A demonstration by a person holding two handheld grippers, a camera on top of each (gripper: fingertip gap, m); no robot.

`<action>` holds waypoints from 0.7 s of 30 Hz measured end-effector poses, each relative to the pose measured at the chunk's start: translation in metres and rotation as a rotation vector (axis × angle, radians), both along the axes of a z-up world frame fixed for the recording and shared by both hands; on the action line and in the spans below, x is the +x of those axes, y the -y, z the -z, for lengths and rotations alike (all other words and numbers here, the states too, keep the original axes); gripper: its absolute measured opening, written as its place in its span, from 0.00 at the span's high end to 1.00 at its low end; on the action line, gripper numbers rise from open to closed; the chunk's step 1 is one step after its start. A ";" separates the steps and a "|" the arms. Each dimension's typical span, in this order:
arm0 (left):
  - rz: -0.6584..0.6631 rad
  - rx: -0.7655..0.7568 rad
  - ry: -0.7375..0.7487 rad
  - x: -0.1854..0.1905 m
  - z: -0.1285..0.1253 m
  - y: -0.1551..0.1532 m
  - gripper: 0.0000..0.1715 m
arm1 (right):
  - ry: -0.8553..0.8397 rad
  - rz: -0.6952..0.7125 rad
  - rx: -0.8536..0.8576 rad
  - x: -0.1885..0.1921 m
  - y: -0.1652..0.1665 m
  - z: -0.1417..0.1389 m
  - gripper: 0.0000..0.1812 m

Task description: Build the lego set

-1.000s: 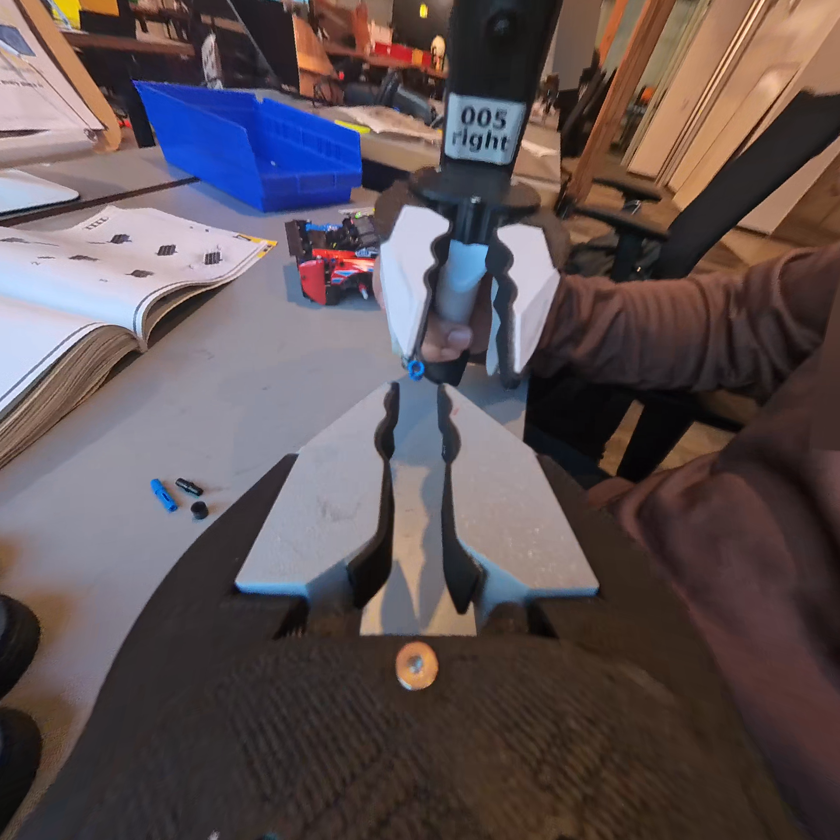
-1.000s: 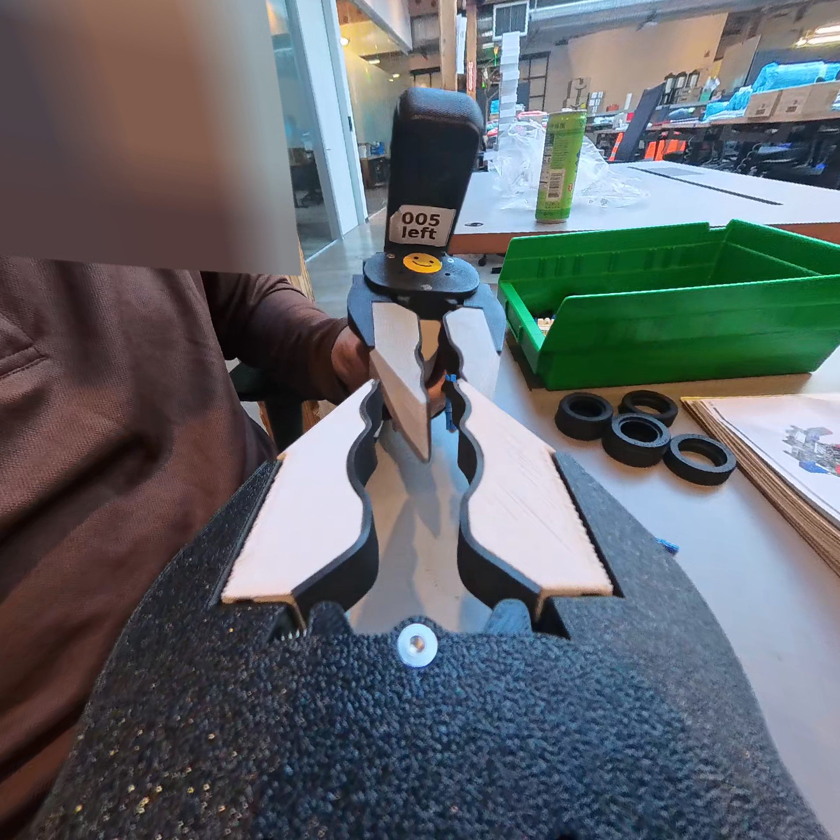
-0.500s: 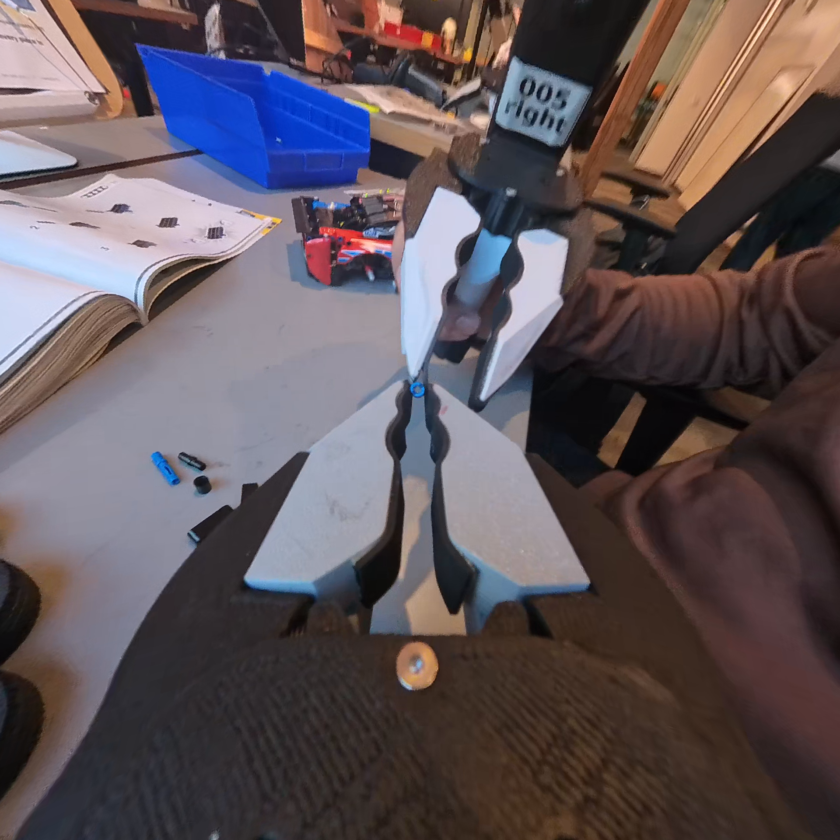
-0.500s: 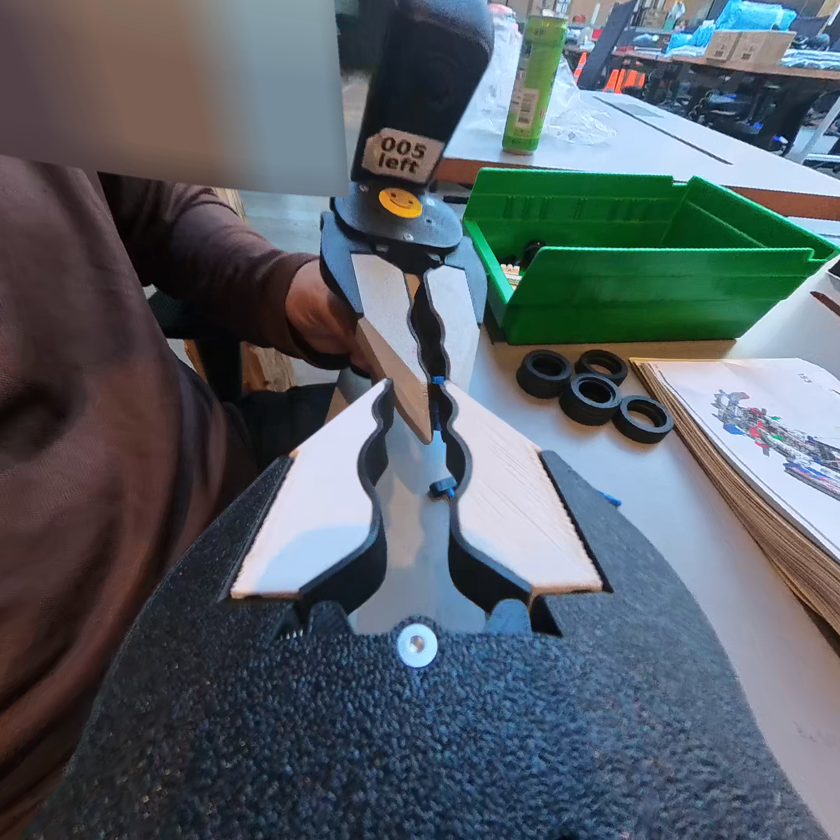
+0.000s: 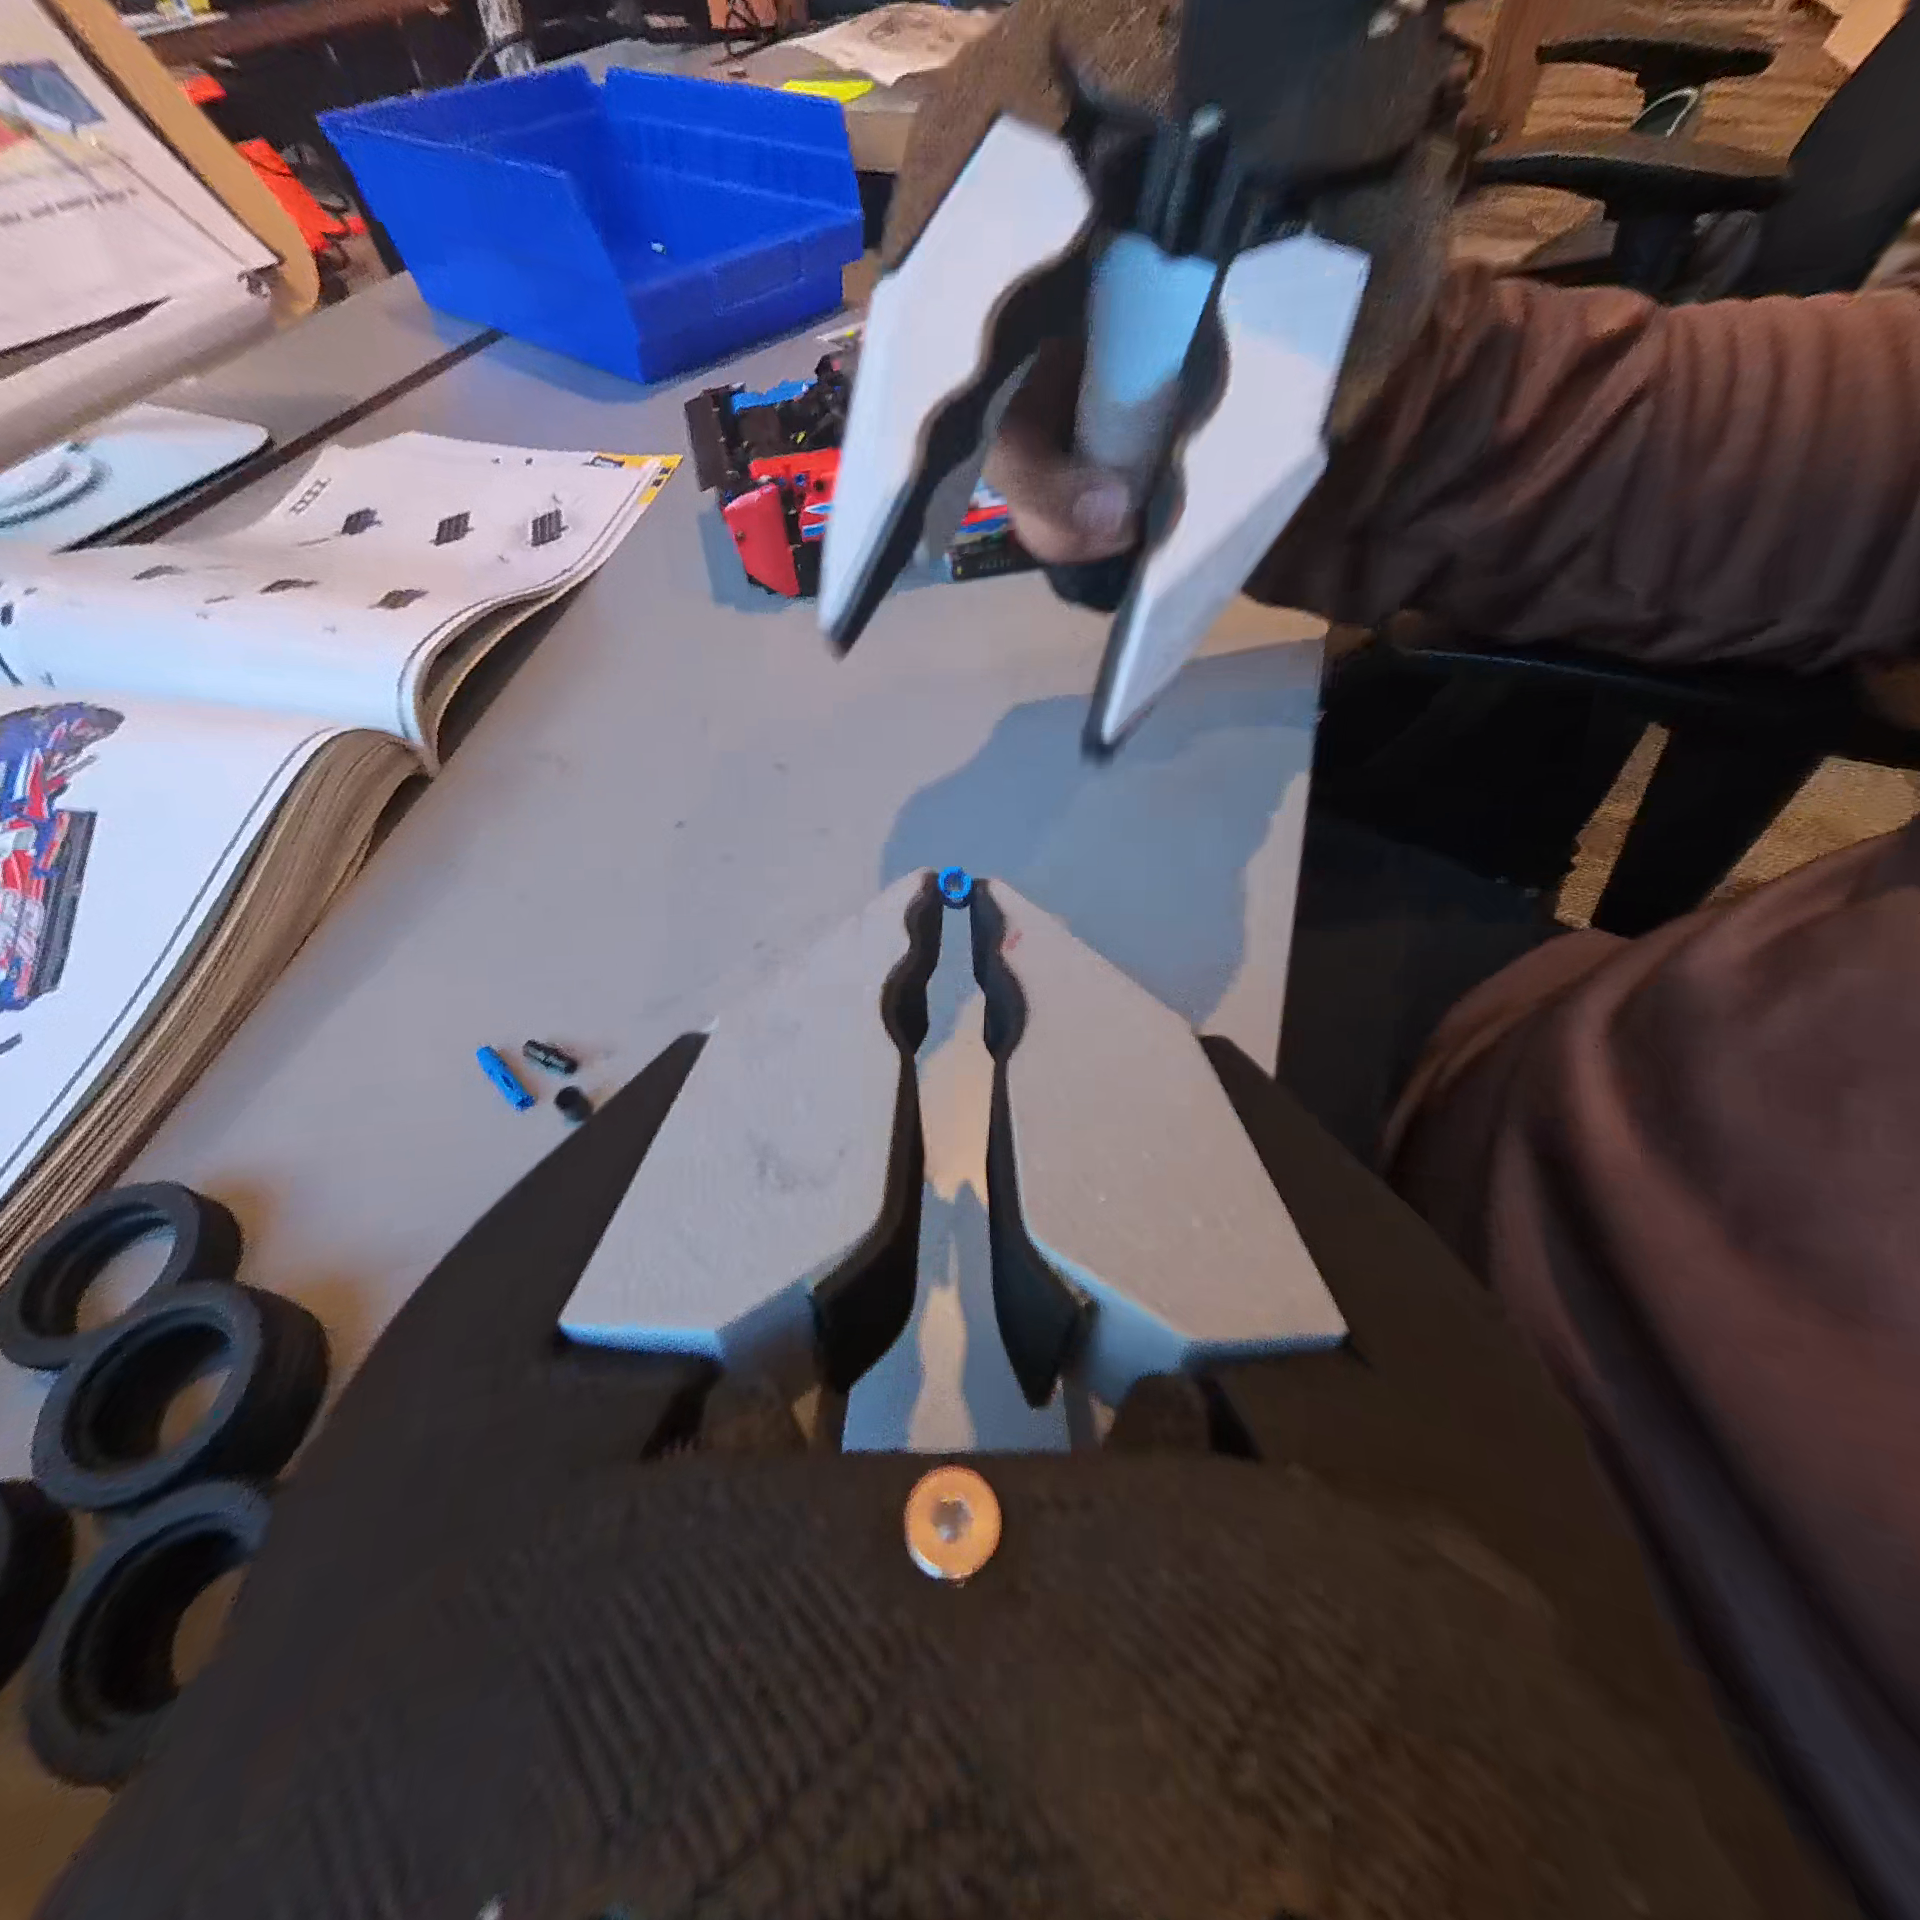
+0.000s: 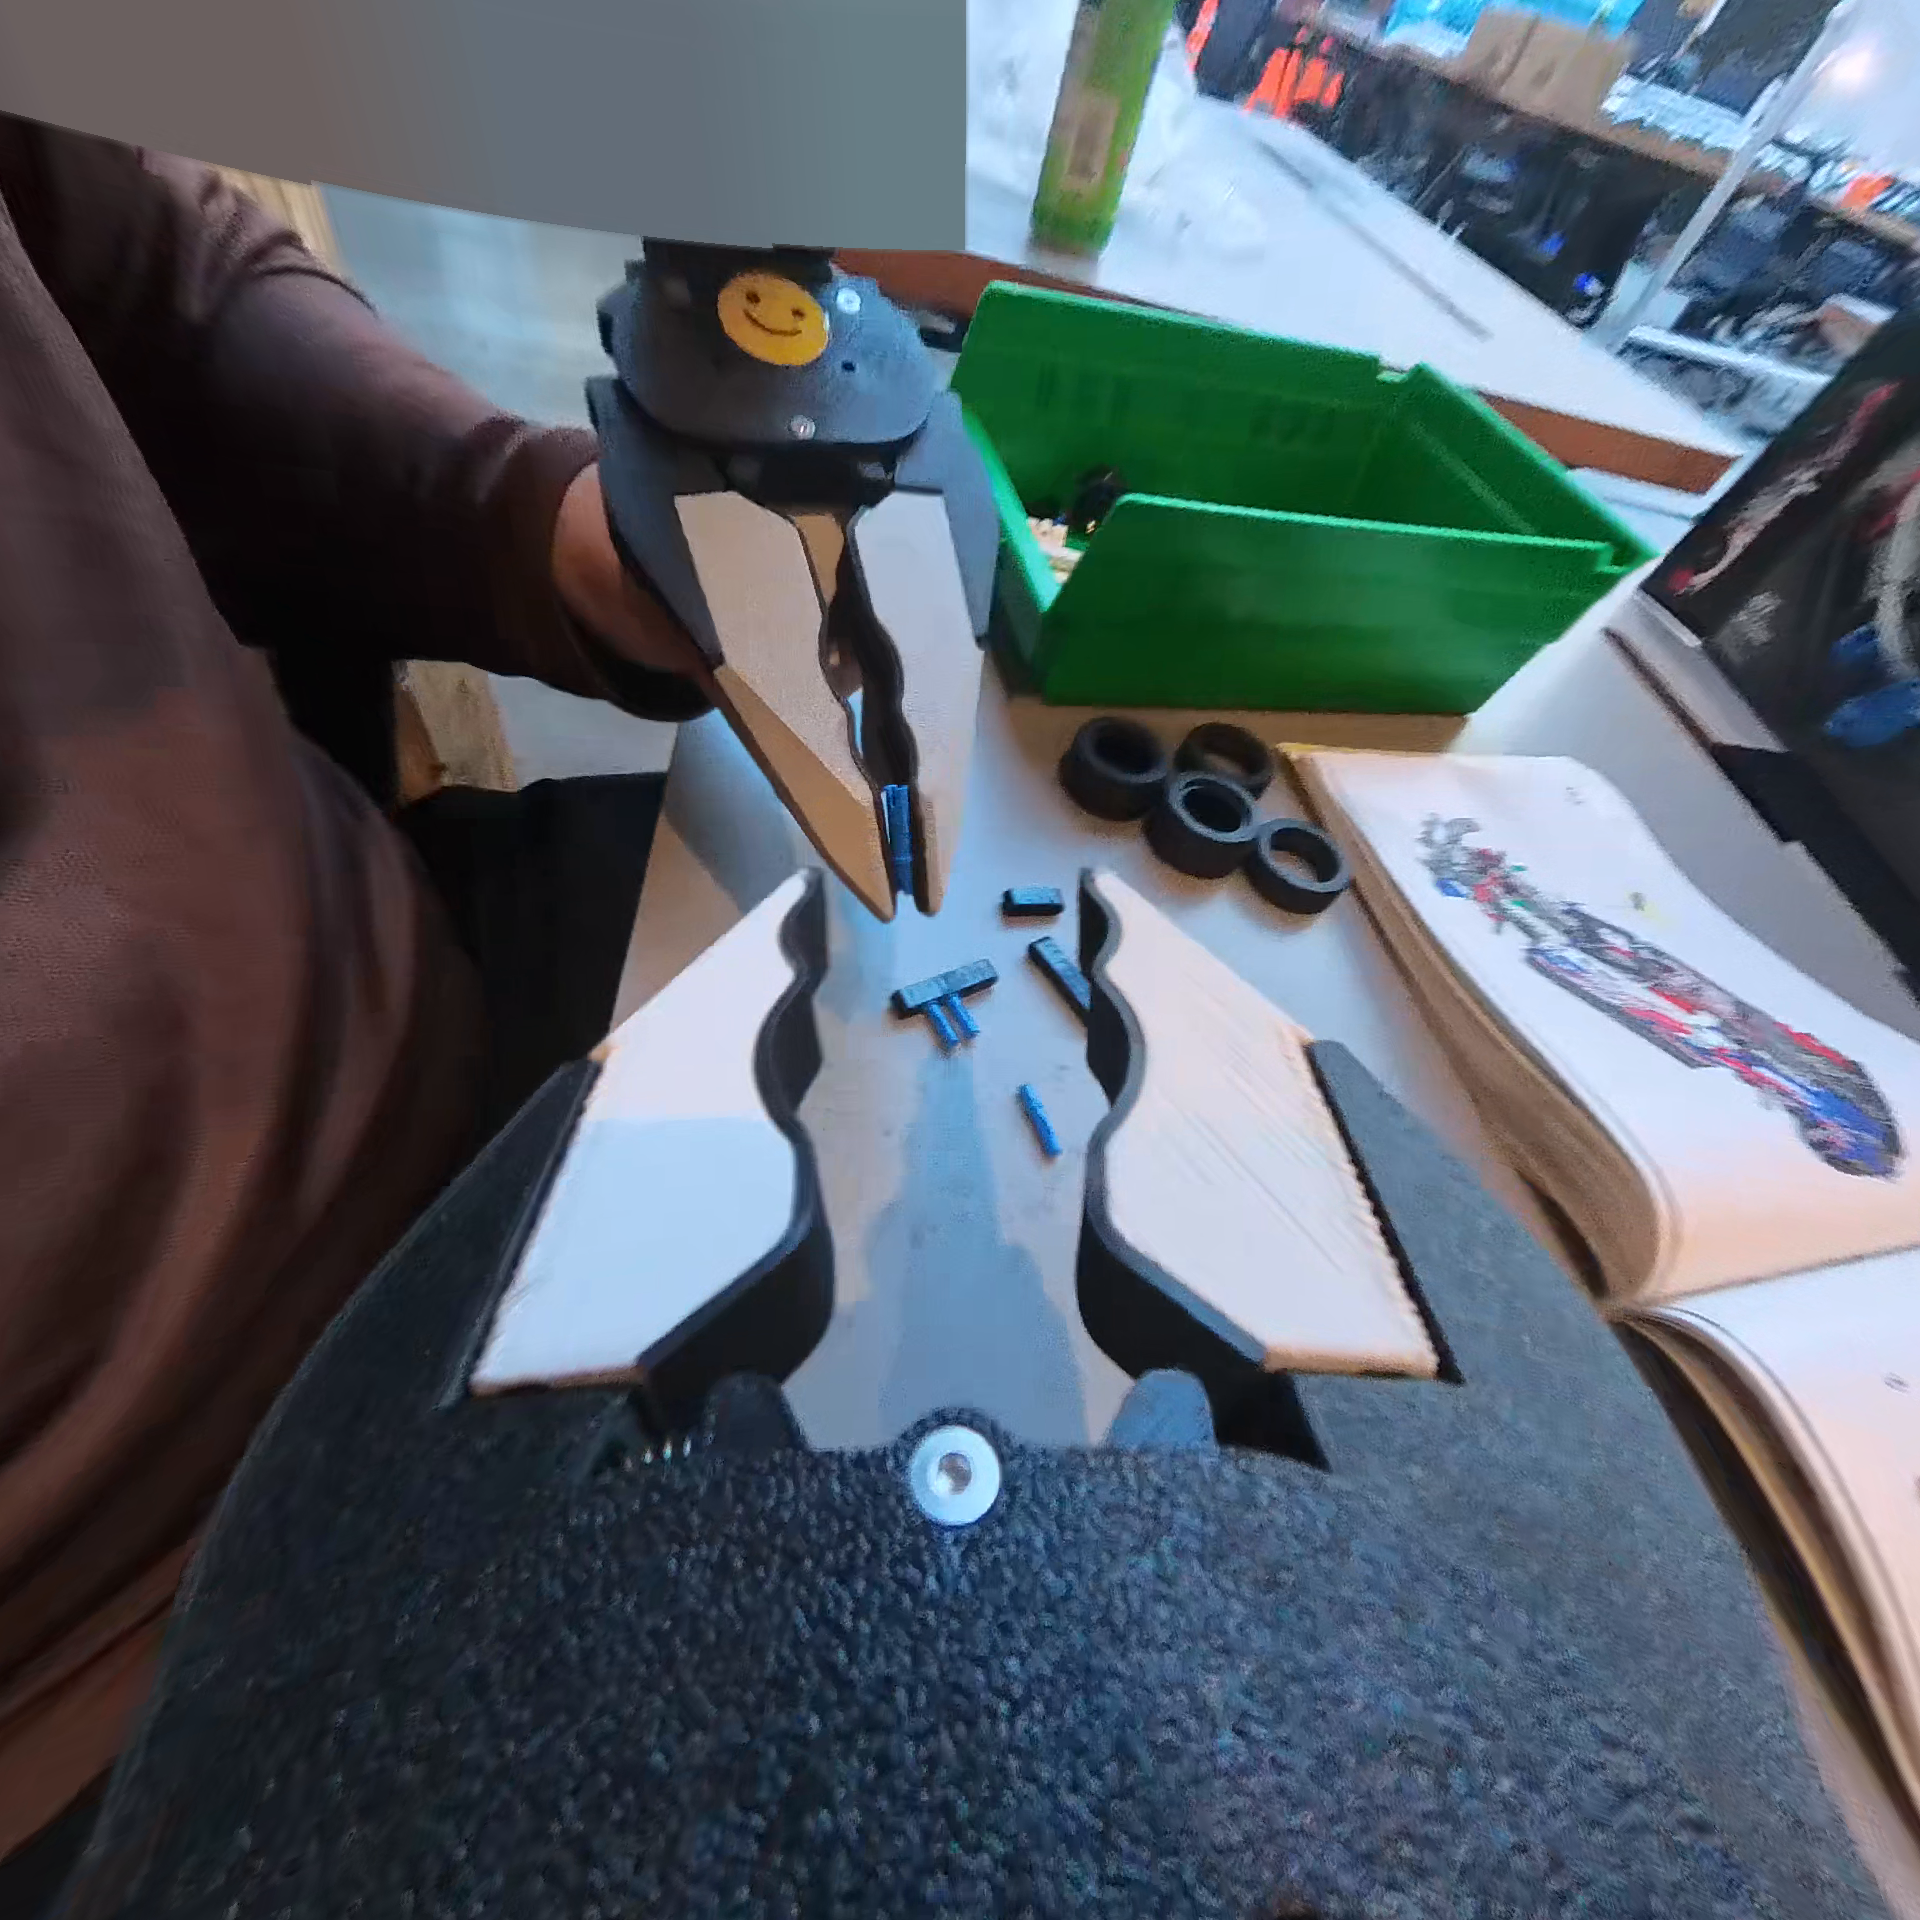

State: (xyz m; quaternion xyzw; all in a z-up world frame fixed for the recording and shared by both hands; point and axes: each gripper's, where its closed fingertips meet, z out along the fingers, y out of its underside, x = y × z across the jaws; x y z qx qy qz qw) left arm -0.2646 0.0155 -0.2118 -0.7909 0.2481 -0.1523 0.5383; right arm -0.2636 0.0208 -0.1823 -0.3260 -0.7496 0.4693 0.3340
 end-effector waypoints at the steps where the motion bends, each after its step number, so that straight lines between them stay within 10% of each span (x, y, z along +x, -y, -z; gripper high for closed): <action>1: 0.002 0.005 0.001 0.003 -0.001 0.001 0.98 | 0.016 -0.007 -0.005 -0.003 0.005 0.005 0.69; 12: -0.047 -0.038 0.039 -0.009 0.006 0.000 0.98 | 0.088 -0.091 -0.070 -0.010 0.043 0.027 0.63; 15: -0.118 -0.046 -0.033 -0.027 0.016 -0.003 0.98 | 0.077 -0.199 -0.120 0.003 0.055 0.020 0.92; 18: -0.053 -0.049 0.055 -0.019 0.009 0.000 0.99 | 0.062 -0.097 -0.091 -0.008 0.041 0.021 0.68; 21: -0.042 -0.107 0.002 -0.016 0.025 0.000 0.98 | 0.035 -0.037 -0.122 -0.014 0.028 0.015 0.77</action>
